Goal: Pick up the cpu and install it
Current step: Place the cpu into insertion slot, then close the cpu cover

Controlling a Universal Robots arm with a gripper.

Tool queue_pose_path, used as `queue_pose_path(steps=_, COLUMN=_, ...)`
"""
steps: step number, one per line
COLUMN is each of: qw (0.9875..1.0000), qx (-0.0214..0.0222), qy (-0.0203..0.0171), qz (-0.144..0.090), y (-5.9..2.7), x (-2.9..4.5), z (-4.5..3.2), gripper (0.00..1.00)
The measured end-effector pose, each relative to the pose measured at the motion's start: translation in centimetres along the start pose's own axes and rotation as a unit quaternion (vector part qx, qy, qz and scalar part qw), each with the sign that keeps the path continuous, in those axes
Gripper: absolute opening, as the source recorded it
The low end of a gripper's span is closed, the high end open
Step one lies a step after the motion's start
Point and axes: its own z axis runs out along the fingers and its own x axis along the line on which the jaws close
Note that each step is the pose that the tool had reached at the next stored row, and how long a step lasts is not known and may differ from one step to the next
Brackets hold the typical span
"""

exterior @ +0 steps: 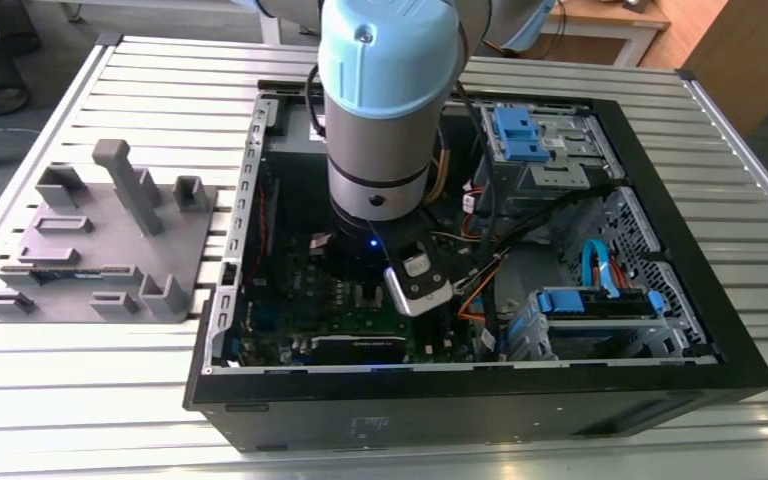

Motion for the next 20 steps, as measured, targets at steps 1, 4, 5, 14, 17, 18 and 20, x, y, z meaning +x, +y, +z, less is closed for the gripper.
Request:
queue_pose_path(steps=1, qw=1.0000, qx=0.0001, qy=0.0000, qz=0.000, y=0.00, x=0.03, z=-0.01, gripper=0.11)
queue_pose_path(steps=4, qw=1.0000, qx=0.0001, qy=-0.0001, qz=0.000, y=-0.02, x=0.20, z=-0.02, gripper=0.11)
queue_pose_path(steps=5, qw=1.0000, qx=0.0000, qy=-0.0002, qz=0.000, y=-0.01, x=0.20, z=-0.02, gripper=0.11)
queue_pose_path(steps=14, qw=1.0000, qx=0.0000, qy=-0.0002, qz=0.000, y=0.03, x=0.17, z=-1.25, gripper=0.11)
queue_pose_path(steps=17, qw=1.0000, qx=0.0001, qy=-0.0002, qz=0.000, y=0.03, x=0.17, z=-1.26, gripper=0.11)
queue_pose_path(steps=18, qw=1.0000, qx=0.0000, qy=-0.0002, qz=0.000, y=0.03, x=0.17, z=-1.26, gripper=0.11)
queue_pose_path(steps=20, qw=1.0000, qx=0.0000, qy=-0.0002, qz=0.000, y=0.03, x=0.17, z=-1.26, gripper=0.11)
